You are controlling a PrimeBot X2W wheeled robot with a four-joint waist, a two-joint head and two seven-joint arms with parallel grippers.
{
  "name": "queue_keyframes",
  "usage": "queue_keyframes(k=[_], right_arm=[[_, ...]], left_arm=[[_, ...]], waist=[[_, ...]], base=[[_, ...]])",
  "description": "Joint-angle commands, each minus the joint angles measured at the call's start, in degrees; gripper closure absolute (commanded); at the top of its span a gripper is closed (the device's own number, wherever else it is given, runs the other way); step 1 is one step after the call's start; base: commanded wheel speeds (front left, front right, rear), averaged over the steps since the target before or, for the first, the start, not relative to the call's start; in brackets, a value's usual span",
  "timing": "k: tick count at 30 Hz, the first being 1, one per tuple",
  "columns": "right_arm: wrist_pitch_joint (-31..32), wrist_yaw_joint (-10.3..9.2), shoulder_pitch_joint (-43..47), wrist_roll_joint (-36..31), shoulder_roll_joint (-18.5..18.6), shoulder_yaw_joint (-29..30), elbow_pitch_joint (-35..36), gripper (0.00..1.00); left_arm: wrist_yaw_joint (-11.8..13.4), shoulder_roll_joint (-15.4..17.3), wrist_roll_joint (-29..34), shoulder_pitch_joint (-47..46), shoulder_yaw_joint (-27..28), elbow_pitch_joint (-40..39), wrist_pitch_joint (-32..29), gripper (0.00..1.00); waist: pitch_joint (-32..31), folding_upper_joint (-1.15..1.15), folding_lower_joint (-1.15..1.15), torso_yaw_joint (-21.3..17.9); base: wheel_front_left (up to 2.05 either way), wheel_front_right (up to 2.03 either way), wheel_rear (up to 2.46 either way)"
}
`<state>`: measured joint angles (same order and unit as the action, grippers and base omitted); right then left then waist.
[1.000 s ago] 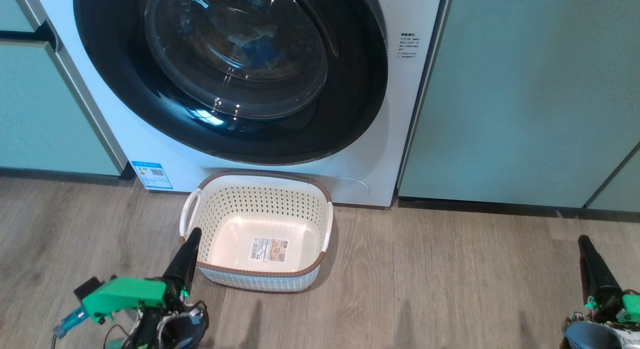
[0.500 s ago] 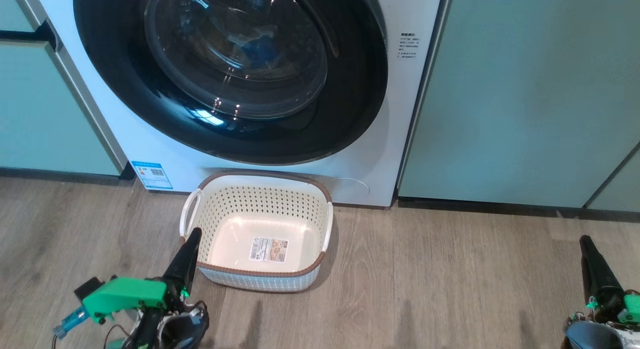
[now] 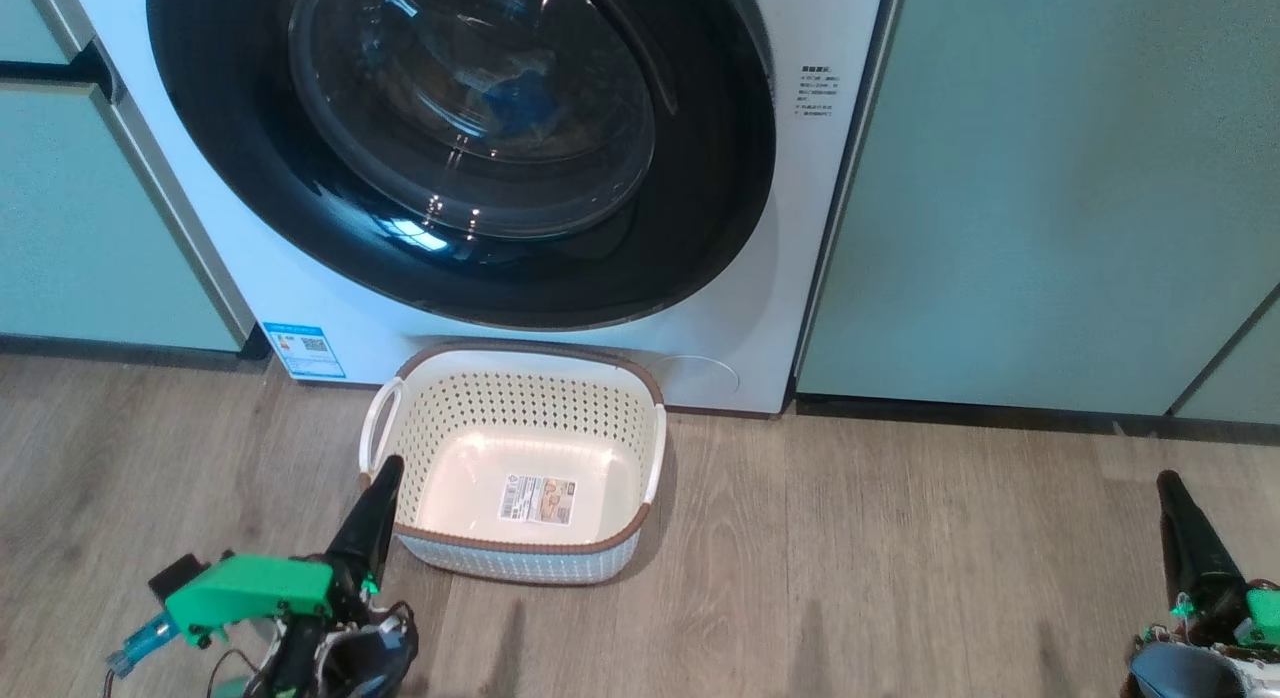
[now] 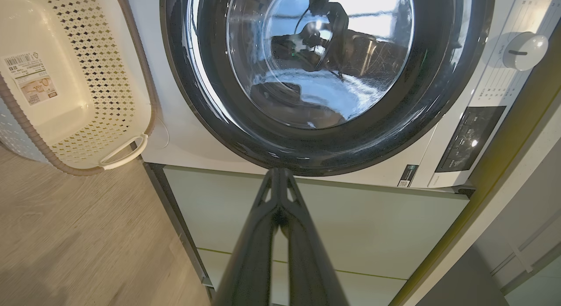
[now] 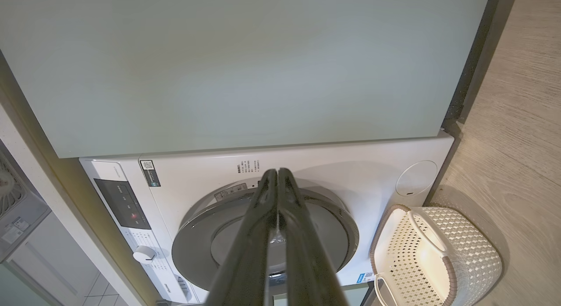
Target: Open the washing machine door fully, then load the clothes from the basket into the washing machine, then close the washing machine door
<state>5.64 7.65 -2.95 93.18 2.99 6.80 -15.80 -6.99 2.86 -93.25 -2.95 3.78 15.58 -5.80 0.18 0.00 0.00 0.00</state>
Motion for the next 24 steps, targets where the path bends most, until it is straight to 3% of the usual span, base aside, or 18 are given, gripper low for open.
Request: queue_keyframes(k=[1,24], right_arm=[[0.3,-0.16,-3.2,-0.5,0.4,-1.0,1.8,1.0],[0.5,-0.16,-3.2,-0.6,0.3,-0.8,1.8,1.0]], left_arm=[[-0.5,0.4,0.7,-3.2,2.3,-1.6,-0.3,1.0],[-0.5,0.3,0.8,-3.2,2.4,-1.6,-0.4,1.0]], waist=[[0.0,0.0,0.0,0.0],[0.0,0.0,0.0,0.0]], base=[[0.0,0.0,0.0],[0.0,0.0,0.0]])
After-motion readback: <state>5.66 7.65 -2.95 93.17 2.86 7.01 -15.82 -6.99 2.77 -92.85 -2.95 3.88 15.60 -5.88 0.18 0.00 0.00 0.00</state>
